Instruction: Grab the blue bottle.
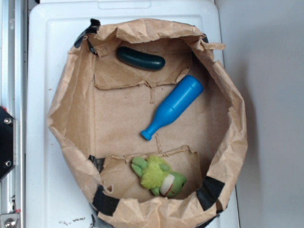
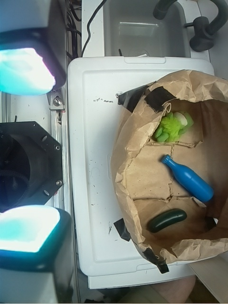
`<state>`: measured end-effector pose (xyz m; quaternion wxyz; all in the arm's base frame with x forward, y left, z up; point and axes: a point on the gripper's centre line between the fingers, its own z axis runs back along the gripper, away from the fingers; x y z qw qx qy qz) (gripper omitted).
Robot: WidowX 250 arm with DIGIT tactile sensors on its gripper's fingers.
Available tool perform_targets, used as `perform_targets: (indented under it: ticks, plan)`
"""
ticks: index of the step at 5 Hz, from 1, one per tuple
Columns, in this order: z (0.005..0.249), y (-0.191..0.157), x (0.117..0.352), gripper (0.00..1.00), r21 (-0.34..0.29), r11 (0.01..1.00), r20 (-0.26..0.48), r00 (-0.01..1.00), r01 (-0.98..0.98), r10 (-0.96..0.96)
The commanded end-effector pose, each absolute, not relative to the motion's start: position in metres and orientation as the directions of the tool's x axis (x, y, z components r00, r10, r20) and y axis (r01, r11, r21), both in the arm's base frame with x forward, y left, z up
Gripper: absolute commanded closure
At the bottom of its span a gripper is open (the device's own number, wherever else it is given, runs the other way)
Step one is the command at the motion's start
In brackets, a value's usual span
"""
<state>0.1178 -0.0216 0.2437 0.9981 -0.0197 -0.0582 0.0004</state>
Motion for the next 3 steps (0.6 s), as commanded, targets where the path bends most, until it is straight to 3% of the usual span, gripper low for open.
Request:
perform_targets:
  ticks: [1, 3]
  plan:
    - [0.244, -0.022, 0.118, 0.0, -0.039, 0.999, 0.116, 0.993, 0.001, 0.003]
    - [0.219, -0.021, 0.162, 0.0, -0.01, 0.995, 0.08, 0.992, -0.095, 0.096]
